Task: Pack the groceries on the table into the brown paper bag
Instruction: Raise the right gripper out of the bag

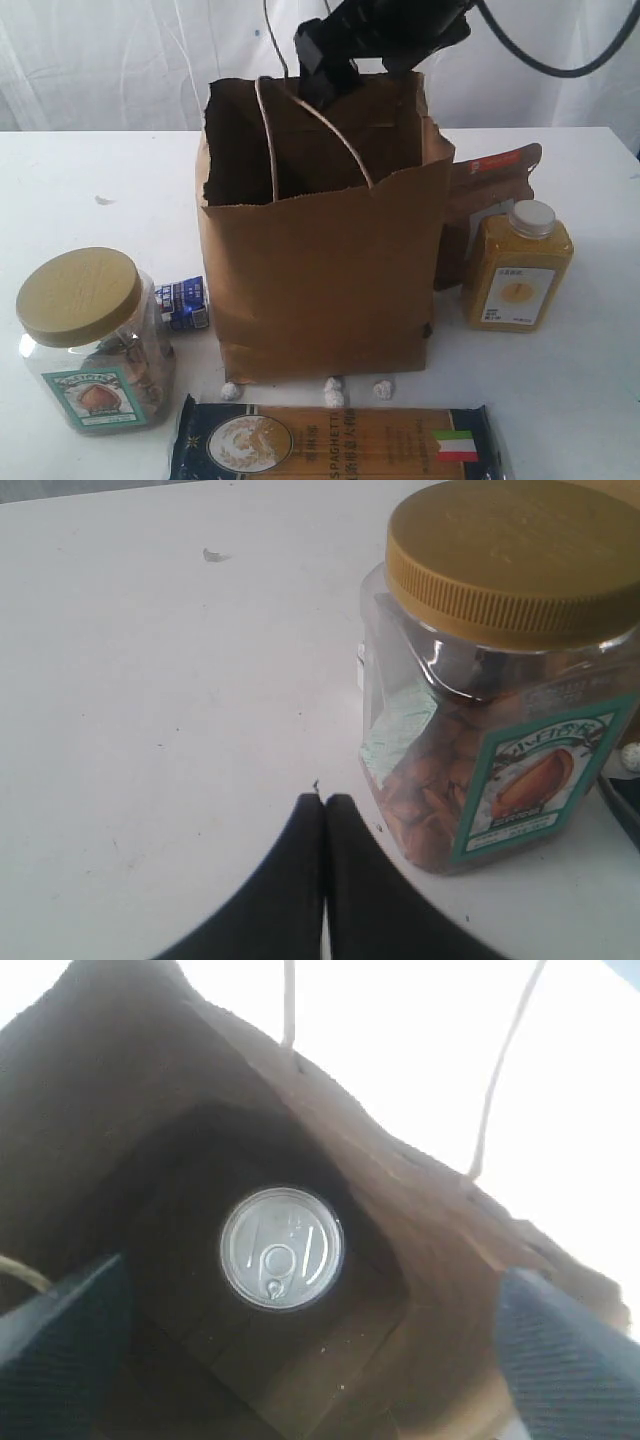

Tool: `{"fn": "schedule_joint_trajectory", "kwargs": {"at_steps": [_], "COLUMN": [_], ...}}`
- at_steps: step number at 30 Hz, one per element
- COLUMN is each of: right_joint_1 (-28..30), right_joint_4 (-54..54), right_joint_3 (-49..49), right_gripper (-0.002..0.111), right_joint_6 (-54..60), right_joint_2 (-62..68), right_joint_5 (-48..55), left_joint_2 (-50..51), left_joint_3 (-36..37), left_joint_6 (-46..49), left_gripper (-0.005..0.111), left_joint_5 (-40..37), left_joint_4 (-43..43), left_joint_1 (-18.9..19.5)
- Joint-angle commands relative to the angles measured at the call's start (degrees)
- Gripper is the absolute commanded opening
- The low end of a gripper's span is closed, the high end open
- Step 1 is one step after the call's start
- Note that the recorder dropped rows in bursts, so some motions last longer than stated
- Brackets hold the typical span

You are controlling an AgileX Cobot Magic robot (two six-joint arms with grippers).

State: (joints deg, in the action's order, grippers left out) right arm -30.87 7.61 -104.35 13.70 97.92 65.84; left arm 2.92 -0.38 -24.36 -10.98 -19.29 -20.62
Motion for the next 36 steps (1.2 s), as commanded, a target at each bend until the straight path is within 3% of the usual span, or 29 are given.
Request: {"fn": "schedule_joint_trajectory", "kwargs": {"at_steps": [1,4,11,19,24,36], "right_joint_1": [-0.01,-0.01,-0.01,-0.01,0.12,3.62], "right_joint_4": [-0.53,-0.53,-0.76,-3.71,-9.07,-9.57], "right_joint_3": [-0.20,-0.20,-0.20,-0.20,-0.20,-0.20], "right_gripper": [0.065,0.051,0.050,0.066,0.066,0.066], "right_joint_6": [-0.22,-0.22,0.00,1.72,1.60,1.60], "right_joint_2": [-2.54,-3.95,-6.20,-8.32,-10.87,-11.71], "right_joint_5": [0.89,0.89,0.89,0.90,2.80,4.12], "left_joint_2": [-0.20,-0.20,-0.20,-0.20,-0.20,-0.20], "left_joint_3": [0.38,0.38,0.38,0.38,0.38,0.38], "left_joint_6": [0.17,0.17,0.17,0.17,0.17,0.29], "left_gripper": [0.000,0.000,0.000,0.000,0.000,0.000], "left_joint_5": [-0.13,-0.13,-0.13,-0.13,-0.13,-0.13], "left_joint_4": [0.04,0.04,0.04,0.04,0.04,0.04], "left_joint_1": [0.09,0.09,0.09,0.09,0.09,0.09]}}
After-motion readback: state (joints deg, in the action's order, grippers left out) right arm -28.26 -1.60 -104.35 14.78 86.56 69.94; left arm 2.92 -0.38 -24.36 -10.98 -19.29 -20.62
